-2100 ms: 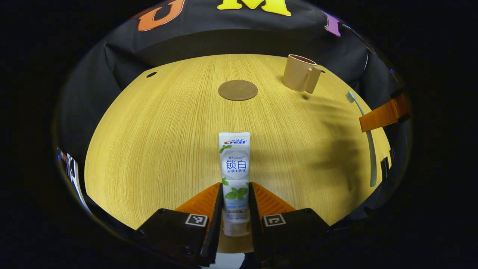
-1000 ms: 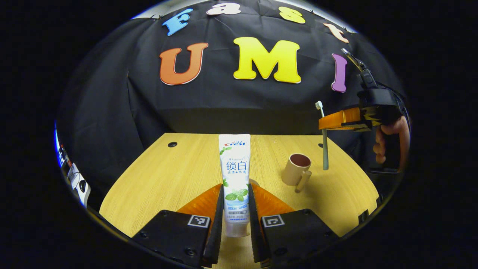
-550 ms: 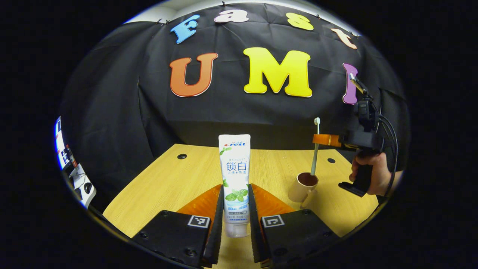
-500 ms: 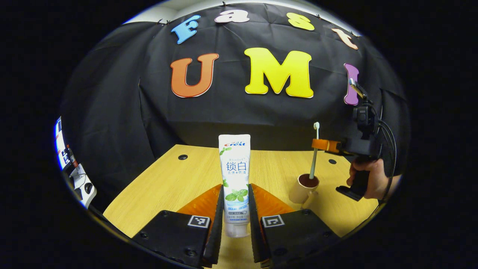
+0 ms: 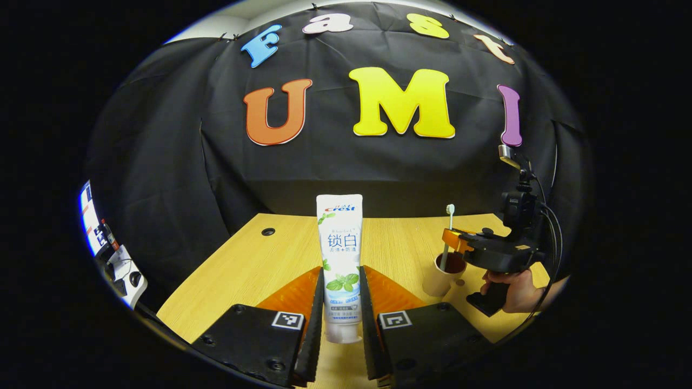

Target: Put the toothbrush and toothpaste on the desktop into the cup, then pick up the cup and place it on the coaster on the desktop.

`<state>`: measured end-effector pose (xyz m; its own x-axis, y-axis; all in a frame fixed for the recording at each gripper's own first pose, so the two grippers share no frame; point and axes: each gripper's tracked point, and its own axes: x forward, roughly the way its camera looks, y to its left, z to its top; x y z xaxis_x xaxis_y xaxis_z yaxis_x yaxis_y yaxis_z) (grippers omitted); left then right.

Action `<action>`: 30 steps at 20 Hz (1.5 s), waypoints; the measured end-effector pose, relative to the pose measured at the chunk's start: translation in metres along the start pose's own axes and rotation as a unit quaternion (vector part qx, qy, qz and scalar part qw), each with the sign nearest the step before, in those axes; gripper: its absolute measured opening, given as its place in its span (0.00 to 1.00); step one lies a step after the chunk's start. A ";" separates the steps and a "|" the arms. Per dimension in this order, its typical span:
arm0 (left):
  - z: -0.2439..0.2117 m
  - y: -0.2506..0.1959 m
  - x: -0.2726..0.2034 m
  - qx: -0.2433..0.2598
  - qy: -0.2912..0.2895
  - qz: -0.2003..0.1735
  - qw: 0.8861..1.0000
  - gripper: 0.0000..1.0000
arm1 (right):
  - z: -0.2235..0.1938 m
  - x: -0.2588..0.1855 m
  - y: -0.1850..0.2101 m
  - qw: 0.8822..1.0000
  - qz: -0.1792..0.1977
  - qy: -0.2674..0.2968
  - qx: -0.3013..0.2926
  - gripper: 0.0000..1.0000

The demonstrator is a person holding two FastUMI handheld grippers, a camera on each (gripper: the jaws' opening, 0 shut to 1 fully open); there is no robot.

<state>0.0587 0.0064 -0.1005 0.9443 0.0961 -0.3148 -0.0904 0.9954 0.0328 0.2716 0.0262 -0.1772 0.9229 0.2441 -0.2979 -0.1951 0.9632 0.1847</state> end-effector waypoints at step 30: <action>0.004 -0.224 0.143 0.026 -0.196 -0.172 0.965 0.37 | -0.016 -0.152 -0.160 0.992 -0.101 0.036 -0.072 0.94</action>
<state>0.2151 -0.2027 -0.1492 0.9636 -0.2586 0.0676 0.2563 0.9657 0.0409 0.1576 -0.1627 -0.1763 0.9229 0.0472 -0.3822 -0.0588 0.9981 -0.0188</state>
